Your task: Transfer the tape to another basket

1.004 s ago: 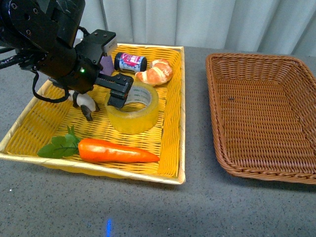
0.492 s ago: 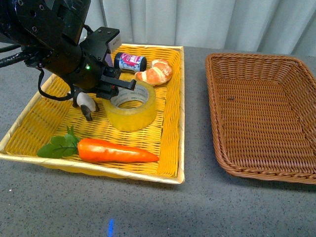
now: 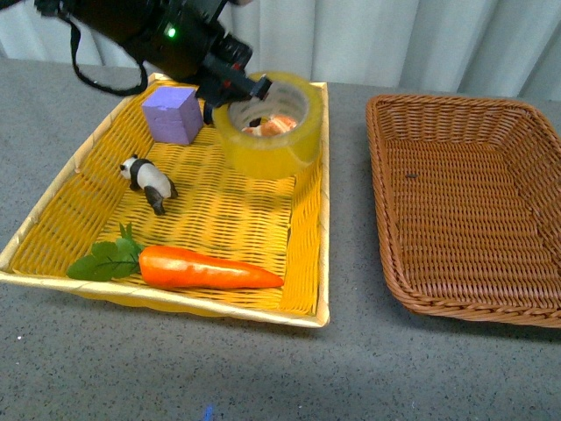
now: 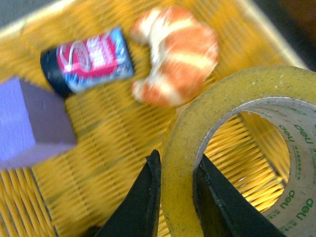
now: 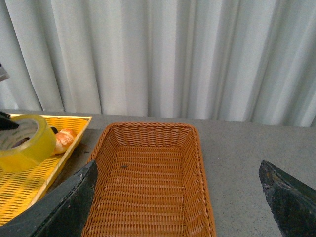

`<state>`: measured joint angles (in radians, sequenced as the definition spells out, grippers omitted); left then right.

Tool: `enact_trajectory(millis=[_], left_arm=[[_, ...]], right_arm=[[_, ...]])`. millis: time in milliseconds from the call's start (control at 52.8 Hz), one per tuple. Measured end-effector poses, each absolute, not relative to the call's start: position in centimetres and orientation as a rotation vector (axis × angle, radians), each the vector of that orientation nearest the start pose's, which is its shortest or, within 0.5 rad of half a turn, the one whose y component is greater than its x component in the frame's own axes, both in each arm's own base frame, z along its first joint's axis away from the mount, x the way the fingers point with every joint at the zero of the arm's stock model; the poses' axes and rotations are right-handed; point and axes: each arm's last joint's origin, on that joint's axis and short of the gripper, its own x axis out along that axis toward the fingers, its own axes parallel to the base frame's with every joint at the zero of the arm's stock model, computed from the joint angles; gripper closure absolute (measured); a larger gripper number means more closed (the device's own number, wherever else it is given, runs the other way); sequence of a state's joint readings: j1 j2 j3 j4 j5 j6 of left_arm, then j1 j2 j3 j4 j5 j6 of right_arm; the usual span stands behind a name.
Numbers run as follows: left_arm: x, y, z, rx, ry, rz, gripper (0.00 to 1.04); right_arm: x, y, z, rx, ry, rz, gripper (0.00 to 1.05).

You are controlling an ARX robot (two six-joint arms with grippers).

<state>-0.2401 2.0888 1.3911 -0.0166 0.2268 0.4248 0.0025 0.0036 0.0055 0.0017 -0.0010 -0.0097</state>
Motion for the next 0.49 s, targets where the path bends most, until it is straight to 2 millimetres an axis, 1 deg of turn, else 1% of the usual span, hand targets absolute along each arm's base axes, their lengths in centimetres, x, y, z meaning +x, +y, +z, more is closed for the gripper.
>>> enact_trajectory(millis=[95, 170, 322, 417, 492], left_arm=[[43.2, -13.4, 18.0, 0.512, 0.514, -0.699, 0.88], [43.0, -14.7, 18.7, 0.555, 0.476, -0.762, 0.88], [42.0, -18.9, 20.3, 0.634, 0.406, -0.921, 0.88], [41.9, -20.5, 21.3, 0.662, 0.388, -0.963, 0.89], [41.8, -20.9, 21.7, 0.671, 0.383, -0.983, 0.89]], right_arm=[[9.8, 0.0, 16.5, -0.010, -0.004, 0.004, 0.09], [9.8, 0.0, 16.5, -0.010, -0.004, 0.004, 0.09], [9.8, 0.0, 16.5, -0.010, -0.004, 0.003, 0.09], [9.8, 0.0, 16.5, -0.010, -0.004, 0.004, 0.09], [9.8, 0.0, 16.5, -0.010, -0.004, 0.003, 0.09]])
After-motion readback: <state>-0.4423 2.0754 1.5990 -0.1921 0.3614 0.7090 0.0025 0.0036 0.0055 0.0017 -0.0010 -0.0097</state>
